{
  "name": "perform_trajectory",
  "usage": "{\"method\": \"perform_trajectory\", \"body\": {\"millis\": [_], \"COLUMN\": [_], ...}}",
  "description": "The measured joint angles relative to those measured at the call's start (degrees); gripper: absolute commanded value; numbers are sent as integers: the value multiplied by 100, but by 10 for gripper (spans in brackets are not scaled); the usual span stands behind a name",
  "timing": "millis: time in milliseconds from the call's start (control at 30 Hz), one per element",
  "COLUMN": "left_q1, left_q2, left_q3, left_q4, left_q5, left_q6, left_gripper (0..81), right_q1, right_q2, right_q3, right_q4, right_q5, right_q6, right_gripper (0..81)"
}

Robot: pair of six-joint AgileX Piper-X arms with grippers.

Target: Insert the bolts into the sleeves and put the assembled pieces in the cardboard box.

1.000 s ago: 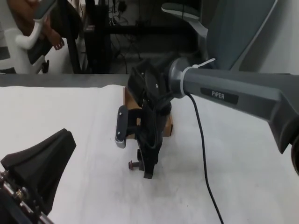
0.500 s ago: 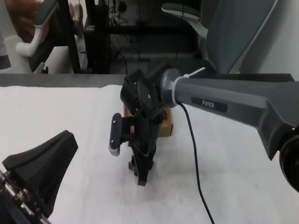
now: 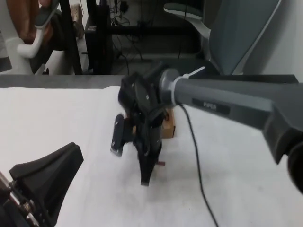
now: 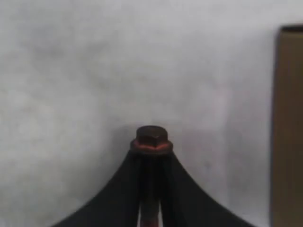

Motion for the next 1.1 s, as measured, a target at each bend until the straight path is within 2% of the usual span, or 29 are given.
{"method": "perform_trajectory", "body": {"millis": [233,367,533,833,900,1067,1100], "left_q1": [0,0,0,0,0,0,0], "left_q2": [0,33,581,2560,3029,4267,4616], "left_q3": [0,0,0,-438,-629,-1164,-1325], "left_q4": [39,39,129,176,198,447,587], "left_q5": [27,521,982,1809,1954,2261,2296], "left_q6": [0,106,140,357,505,875,1004], "left_gripper": [18,18,18,1,55,441,497], "right_q1": [-594,-887,-815,-407,-334,-285,-285], "right_q2": [-1438,-2512,-3671,-5918,-6315,-7340,-7582], "right_q3": [-2,-15,343,2154,2540,3364,3556], "right_q4": [-379,-282,-328,-885,-963,-1075,-1092], "right_q5": [86,131,-21,-101,-101,-101,-117], "right_q6": [1197,1678,1914,2818,3046,3628,3741], "right_gripper": [6,6,6,6,6,6,6]}}
